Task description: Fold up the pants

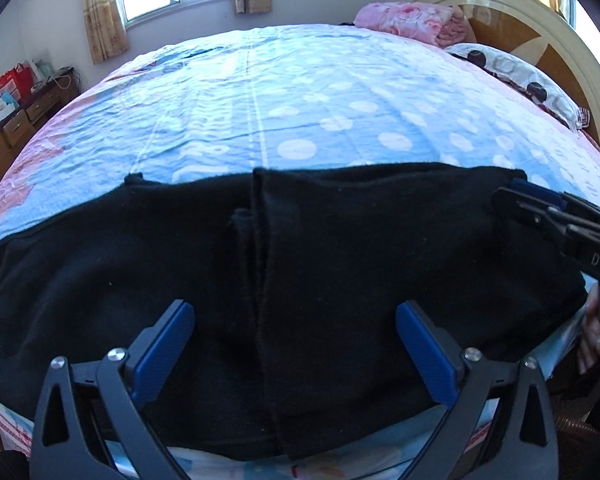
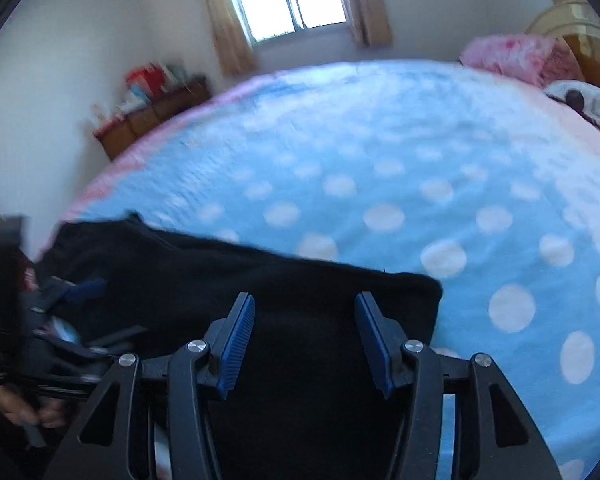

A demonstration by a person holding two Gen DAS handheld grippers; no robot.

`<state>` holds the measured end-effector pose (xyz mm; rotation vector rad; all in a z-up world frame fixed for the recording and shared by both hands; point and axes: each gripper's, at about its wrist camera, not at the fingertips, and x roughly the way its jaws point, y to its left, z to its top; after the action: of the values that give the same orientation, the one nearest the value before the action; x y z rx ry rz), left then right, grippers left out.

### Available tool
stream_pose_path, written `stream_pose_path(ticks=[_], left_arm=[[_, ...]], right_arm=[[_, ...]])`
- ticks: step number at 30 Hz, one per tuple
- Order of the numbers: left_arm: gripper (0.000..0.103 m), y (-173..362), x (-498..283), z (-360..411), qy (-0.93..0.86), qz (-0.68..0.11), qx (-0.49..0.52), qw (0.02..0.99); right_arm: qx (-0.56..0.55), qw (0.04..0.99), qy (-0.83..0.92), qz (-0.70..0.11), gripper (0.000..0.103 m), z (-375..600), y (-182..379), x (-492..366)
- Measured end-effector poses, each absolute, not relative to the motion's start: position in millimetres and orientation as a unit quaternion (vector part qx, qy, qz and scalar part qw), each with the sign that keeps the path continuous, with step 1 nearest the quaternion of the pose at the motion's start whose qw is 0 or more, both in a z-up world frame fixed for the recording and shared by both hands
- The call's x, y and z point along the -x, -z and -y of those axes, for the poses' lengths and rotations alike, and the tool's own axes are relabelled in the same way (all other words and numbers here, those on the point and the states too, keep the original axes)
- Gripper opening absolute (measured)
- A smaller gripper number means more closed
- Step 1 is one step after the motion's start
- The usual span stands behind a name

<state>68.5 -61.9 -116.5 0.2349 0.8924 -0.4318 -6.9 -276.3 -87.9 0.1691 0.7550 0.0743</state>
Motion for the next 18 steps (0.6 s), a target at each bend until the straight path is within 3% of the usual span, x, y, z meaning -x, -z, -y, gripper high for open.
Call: stream_pose_path(ticks=[4,8,13,18], left_arm=[[0.102,91.4,-74.2,23.5,0.166,-0.400,-0.086,0.897],[0.102,77.8,-75.1,-51.5,0.071,-0.402,-0.023,0.913],[0.102,71.4,-81.6,-145.5,-0.074,-0.389,0.014,0.918],[0.102,77.5,-92.5,-233.0,-0.141,-0.396,0.138,0.897]], right_arm=[[-0.064,0.931,-0.030,-0.359,0.055,267.7,74.8,9.6],[-0.093,0.948,-0.079,-0.293,0.055,255.8,48.3,23.2],[-0.038,0.935,-0.176,-0.306,0.055,181.1,41.0,-0.9],[-0.026,0.929,-0.201,-0.311,0.055,121.3,53.1,-26.4]])
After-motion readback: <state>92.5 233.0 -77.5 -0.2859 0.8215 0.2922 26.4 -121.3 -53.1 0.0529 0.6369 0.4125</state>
